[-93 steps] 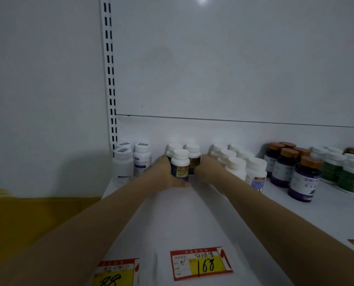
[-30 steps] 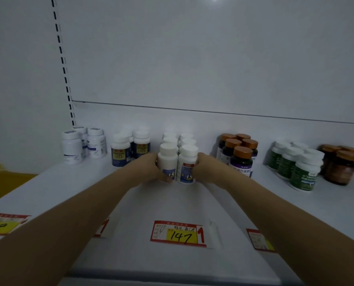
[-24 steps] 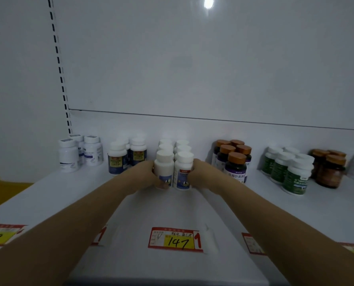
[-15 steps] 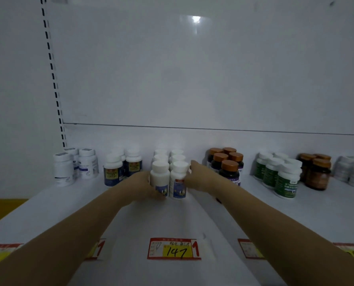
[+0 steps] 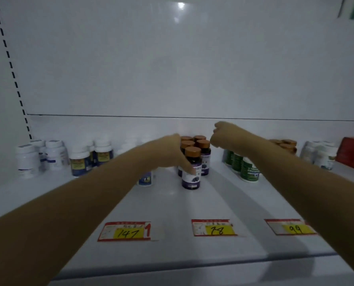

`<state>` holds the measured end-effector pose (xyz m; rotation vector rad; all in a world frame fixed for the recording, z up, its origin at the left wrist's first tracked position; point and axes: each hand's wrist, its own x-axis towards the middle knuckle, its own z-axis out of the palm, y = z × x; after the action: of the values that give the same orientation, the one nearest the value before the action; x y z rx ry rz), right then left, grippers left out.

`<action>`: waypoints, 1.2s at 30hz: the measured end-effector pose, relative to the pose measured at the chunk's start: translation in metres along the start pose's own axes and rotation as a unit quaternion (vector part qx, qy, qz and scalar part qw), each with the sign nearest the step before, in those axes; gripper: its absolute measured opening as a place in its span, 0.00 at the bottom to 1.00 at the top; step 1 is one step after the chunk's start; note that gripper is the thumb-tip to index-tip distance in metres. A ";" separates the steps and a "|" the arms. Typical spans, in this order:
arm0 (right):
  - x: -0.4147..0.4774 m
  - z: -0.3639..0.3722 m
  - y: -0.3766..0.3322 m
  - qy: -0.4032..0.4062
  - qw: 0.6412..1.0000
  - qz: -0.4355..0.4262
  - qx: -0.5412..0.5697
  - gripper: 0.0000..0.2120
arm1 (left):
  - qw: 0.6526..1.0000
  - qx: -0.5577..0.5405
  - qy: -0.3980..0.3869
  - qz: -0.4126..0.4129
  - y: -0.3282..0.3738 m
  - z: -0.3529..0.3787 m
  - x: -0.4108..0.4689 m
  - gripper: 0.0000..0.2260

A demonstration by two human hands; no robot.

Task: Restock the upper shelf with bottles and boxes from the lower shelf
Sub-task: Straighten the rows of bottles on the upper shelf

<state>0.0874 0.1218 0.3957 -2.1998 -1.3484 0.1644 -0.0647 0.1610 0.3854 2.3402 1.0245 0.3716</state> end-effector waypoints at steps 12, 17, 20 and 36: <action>0.030 0.053 0.074 -0.137 0.990 0.034 -0.006 0.22 | 0.968 -0.176 -0.027 -0.179 -0.043 0.070 0.063 0.48; 0.029 0.059 0.066 -0.152 0.988 -0.012 -0.017 0.18 | 0.971 -0.159 -0.029 -0.175 -0.031 0.071 0.056 0.34; 0.029 0.061 0.063 -0.144 0.989 -0.019 -0.037 0.17 | 0.973 -0.156 -0.033 -0.164 -0.035 0.070 0.058 0.35; 0.026 0.063 0.066 -0.131 0.991 -0.027 -0.010 0.17 | 0.982 -0.145 -0.038 -0.115 -0.050 0.074 0.074 0.32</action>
<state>0.1284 0.1453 0.3134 -2.2143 -1.5550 0.4343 -0.0112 0.2154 0.2987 1.9392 1.1101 0.3158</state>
